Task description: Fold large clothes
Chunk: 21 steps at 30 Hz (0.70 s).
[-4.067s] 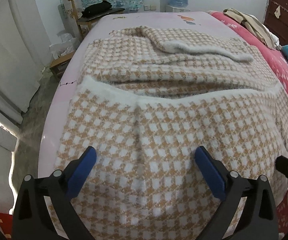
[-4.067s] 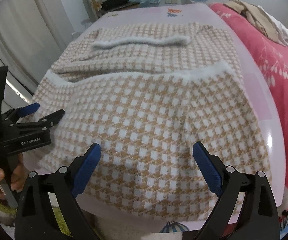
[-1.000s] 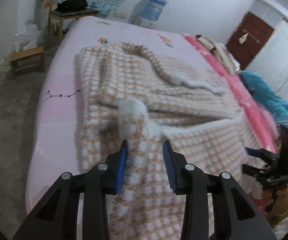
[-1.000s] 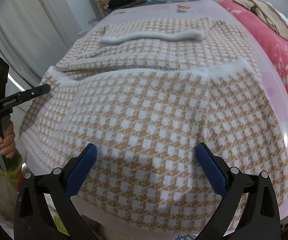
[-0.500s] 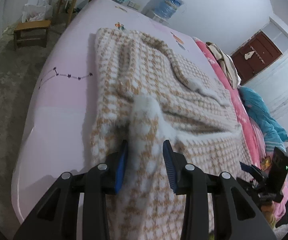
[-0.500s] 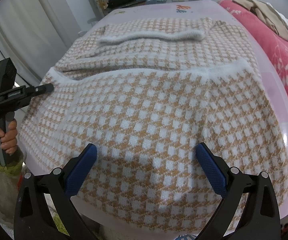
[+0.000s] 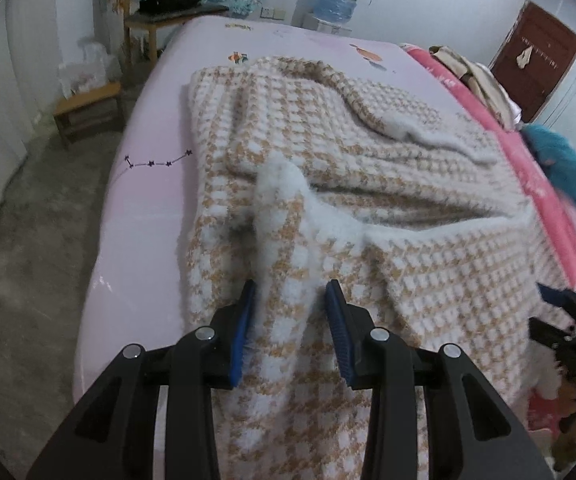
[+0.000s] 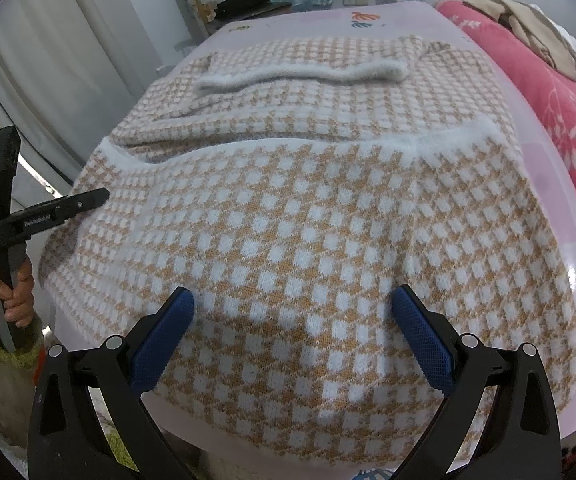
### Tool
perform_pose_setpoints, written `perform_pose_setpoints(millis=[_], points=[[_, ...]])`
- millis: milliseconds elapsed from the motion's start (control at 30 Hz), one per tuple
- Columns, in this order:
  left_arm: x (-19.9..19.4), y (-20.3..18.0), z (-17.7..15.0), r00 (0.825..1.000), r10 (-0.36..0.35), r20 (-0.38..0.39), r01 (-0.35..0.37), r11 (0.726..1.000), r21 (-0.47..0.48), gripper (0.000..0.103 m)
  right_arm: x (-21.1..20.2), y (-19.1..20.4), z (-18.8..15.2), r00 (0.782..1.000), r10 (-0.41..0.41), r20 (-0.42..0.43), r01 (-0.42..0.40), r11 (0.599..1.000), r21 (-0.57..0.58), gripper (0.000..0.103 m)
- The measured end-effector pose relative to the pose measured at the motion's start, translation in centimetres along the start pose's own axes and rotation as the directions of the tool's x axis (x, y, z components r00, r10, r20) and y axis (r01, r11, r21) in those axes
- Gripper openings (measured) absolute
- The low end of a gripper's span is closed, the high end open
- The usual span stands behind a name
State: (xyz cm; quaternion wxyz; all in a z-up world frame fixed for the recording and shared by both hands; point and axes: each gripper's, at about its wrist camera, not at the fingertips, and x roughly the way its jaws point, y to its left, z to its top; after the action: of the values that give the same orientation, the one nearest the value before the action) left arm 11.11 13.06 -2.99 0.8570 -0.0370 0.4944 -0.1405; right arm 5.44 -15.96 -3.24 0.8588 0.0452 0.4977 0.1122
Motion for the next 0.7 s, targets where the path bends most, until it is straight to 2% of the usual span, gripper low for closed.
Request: perform_pose_setpoints(millis=[233, 700], points=[[0.3, -1.3, -0.2, 0.997, 0.079, 0.016, -0.08, 0.996, 0.051, 0.035, 0.0, 0.0, 0.0, 1.0, 0.0, 0.001, 0.0, 1.0, 0.0, 0.095], [0.4, -1.5, -0.4, 0.996, 0.091, 0.021, -0.092, 0.994, 0.06, 0.035, 0.0, -0.1, -0.2, 1.0, 0.001, 0.001, -0.001, 1.0, 0.0, 0.095]])
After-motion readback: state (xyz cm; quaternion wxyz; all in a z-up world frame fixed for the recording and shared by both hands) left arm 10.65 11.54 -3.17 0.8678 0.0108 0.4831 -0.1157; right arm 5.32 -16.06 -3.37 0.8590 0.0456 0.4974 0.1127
